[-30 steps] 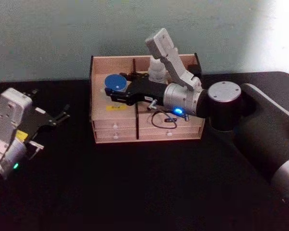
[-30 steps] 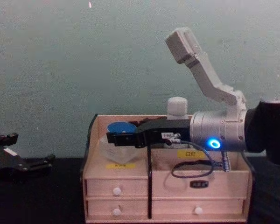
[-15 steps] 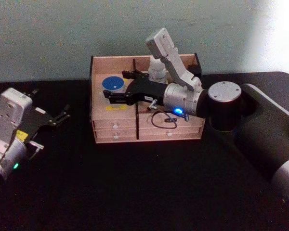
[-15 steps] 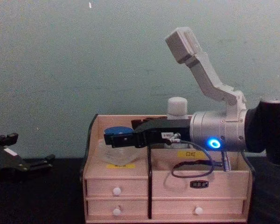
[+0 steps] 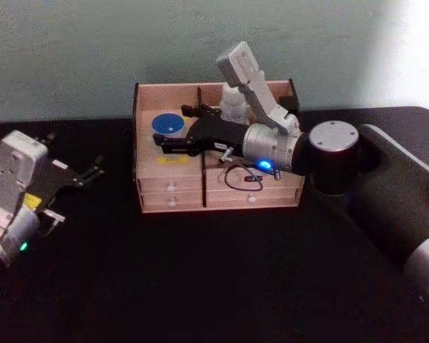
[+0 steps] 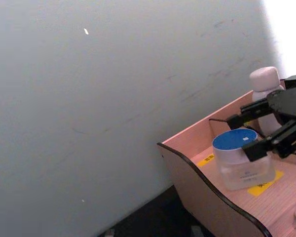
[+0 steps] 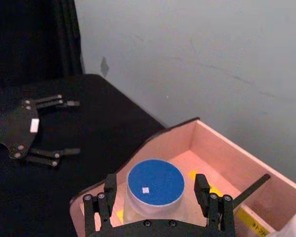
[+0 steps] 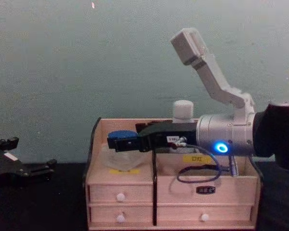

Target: Pick up the facial cleanser and watermelon frost from the table and place them into the tiered storage box.

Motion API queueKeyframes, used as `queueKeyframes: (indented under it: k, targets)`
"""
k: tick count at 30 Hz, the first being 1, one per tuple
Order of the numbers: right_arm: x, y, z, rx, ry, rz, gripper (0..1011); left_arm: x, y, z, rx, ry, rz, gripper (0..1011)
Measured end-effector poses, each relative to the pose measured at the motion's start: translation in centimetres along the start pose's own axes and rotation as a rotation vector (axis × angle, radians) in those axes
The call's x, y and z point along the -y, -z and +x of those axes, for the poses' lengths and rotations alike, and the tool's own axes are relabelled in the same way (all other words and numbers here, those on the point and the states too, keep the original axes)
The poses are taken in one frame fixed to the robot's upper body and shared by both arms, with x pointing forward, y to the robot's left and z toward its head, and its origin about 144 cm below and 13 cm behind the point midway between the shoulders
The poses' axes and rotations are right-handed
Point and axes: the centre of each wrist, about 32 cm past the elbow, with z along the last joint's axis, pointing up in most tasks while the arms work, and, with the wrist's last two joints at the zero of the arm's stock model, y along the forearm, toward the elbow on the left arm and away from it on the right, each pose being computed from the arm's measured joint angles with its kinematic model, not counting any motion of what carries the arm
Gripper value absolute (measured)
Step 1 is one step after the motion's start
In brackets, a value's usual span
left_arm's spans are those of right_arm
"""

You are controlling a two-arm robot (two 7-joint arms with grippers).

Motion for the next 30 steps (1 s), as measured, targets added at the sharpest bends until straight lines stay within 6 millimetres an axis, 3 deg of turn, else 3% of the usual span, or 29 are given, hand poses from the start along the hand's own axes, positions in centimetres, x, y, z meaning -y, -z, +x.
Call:
queueKeyframes:
  k: [14, 22, 30]
  targets:
    - [2.3, -2.3, -0.7, 0.036, -0.011, 0.122, 1002, 0.0, 0.0, 0.0, 0.0, 0.0, 0.0, 1001]
    - [5.0, -3.5, -1.0, 0.057, 0.053, 0.213, 1002, 0.0, 0.0, 0.0, 0.0, 0.0, 0.0, 1001]
    - [8.9, -3.0, -0.3, 0.044, 0.192, 0.252, 1002, 0.0, 0.0, 0.0, 0.0, 0.0, 0.0, 1001]
